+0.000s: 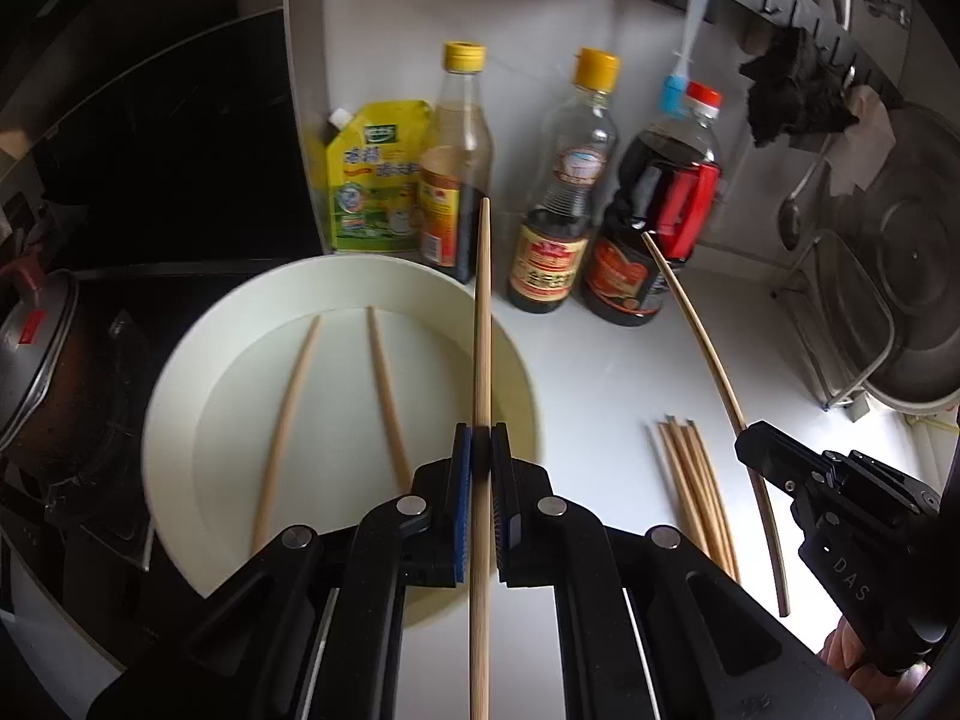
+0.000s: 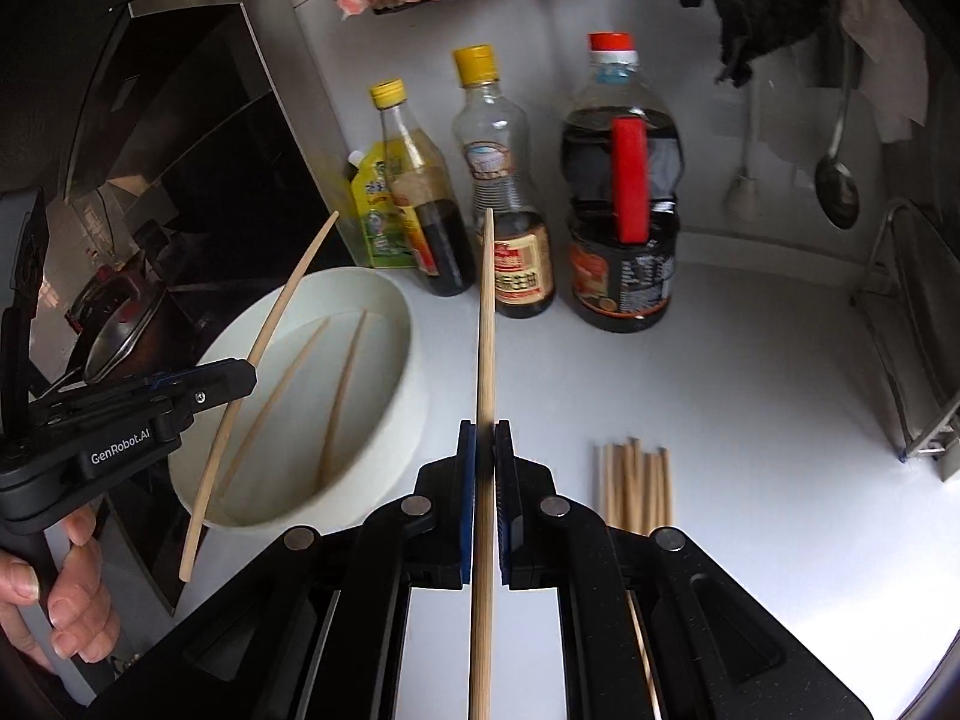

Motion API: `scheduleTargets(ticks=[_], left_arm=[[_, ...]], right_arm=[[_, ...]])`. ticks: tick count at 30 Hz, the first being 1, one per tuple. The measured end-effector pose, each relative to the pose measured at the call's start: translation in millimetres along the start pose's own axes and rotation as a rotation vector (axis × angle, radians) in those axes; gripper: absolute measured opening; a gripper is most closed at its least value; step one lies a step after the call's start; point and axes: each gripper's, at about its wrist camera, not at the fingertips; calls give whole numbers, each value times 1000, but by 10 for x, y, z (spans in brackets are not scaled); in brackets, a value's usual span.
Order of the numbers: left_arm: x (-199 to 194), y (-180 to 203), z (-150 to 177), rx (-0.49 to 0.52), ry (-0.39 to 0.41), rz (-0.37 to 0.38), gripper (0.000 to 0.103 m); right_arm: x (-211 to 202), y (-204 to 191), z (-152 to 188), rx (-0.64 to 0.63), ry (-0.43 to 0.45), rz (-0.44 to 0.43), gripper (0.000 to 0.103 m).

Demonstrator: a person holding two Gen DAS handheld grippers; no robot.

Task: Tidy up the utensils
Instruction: 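Carry the left tool's chopstick to the basin while the right tool carries its own, then lower and open the left tool in the basin while the right tool releases its chopstick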

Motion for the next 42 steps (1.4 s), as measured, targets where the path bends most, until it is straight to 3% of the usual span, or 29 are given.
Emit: scheduleTargets(ticks=[9, 16, 29, 38, 42], left_arm=[[88, -936, -49, -70, -14, -59, 7], [433, -1253, -87, -75, -70, -56, 7], [895, -1483, -105, -83, -168, -30, 7], [990, -1504, -76, -102, -210, -20, 8], [938, -1513, -89, -108, -189, -33, 30]], right_arm=[[622, -869, -293, -43, -75, -111, 6], [1134, -1290, -378, -30, -164, -114, 6], [1684, -1378, -312, -18, -298, -29, 6], [1745, -1377, -285, -23, -321, -22, 6], [1694, -1370, -282, -26, -310, -17, 12]])
Point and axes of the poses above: each gripper's, at about its wrist camera, not at the fingertips, and x roughly the way its jaws point, y to its right, z to its underside, and after that the axes turned 5 degrees about z, right-handed
